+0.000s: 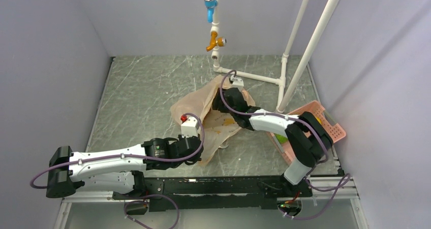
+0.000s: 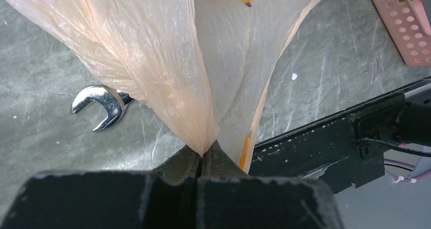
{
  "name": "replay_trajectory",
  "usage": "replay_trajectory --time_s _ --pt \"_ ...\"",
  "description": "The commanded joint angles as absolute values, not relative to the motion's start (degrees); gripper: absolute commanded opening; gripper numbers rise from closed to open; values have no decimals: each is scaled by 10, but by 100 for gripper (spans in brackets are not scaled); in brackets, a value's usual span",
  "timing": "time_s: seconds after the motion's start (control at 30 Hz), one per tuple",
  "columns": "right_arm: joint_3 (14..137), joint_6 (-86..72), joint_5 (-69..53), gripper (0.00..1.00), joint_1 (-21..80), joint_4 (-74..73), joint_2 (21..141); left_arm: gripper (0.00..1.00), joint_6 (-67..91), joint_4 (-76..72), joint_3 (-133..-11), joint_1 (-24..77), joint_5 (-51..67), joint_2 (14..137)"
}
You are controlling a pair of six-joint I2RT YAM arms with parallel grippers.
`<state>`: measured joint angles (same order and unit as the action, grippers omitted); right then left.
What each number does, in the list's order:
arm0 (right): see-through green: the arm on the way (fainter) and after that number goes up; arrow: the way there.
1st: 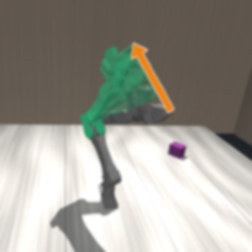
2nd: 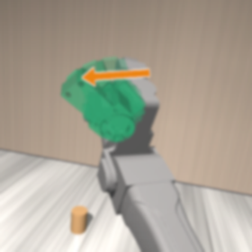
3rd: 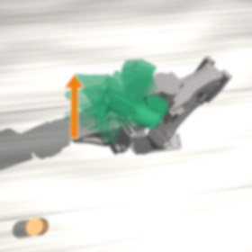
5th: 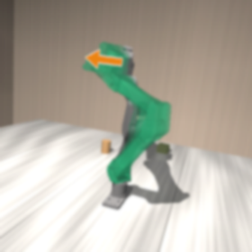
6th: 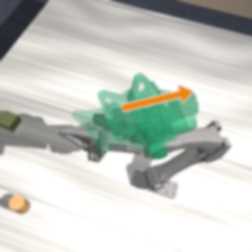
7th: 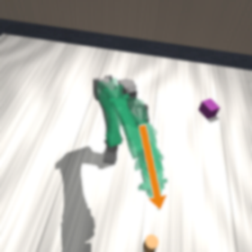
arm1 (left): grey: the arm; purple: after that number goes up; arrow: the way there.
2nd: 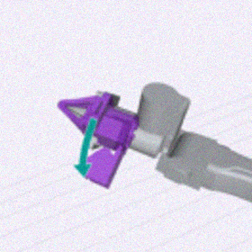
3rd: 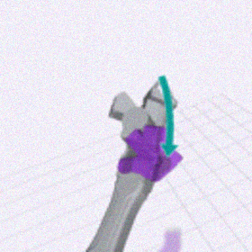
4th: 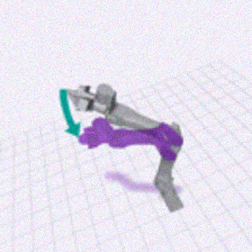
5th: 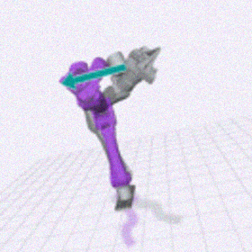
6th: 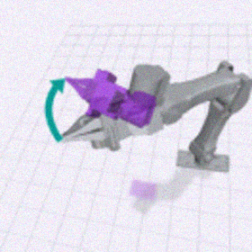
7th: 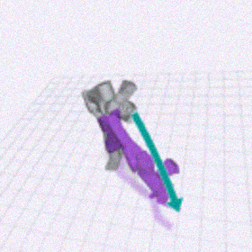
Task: Take the fake fruits out of the plastic bag
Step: Take out the fake fruit from the plastic bag, then place the fake fruit in the bin.
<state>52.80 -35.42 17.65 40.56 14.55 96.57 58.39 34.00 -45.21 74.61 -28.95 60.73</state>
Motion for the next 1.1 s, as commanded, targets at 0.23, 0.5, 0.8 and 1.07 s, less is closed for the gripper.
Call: replay_trajectory --time_s 0.23,0.5,0.8,1.07 --pt "401 -372 -76 0 426 153 791 0 598 339 -468 749 -300 610" --pt "305 -290 -84 0 432 67 580 0 604 347 -461 749 -300 599" --pt "188 -298 127 0 433 -26 247 0 603 343 -447 748 -304 592" --pt "221 -345 395 0 432 -115 242 0 596 357 -469 749 -305 604"
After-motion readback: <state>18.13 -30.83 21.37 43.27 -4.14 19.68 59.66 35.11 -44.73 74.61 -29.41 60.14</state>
